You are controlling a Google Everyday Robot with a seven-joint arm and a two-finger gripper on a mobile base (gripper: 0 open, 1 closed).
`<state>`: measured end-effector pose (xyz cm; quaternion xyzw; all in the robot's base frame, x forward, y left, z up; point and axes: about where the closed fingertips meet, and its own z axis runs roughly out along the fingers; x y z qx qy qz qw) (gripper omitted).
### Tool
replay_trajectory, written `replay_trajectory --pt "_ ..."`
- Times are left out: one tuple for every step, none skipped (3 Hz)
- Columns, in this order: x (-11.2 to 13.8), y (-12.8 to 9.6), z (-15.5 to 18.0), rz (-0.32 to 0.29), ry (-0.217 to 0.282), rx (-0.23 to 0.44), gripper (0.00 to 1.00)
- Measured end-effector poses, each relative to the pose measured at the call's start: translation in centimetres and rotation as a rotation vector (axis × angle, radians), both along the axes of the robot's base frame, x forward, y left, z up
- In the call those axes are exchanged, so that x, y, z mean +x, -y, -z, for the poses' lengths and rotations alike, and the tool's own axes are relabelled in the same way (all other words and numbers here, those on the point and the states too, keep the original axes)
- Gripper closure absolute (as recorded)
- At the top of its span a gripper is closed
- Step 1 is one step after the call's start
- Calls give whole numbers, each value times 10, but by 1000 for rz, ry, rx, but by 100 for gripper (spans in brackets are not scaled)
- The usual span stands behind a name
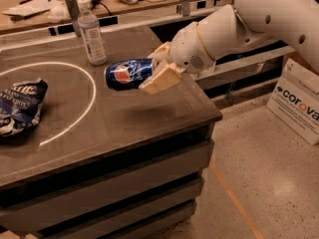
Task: Pick pepsi can
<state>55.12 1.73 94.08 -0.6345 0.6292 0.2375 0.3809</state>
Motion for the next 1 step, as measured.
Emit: replay_trajectory --pt "0 0 0 0 -1 0 100"
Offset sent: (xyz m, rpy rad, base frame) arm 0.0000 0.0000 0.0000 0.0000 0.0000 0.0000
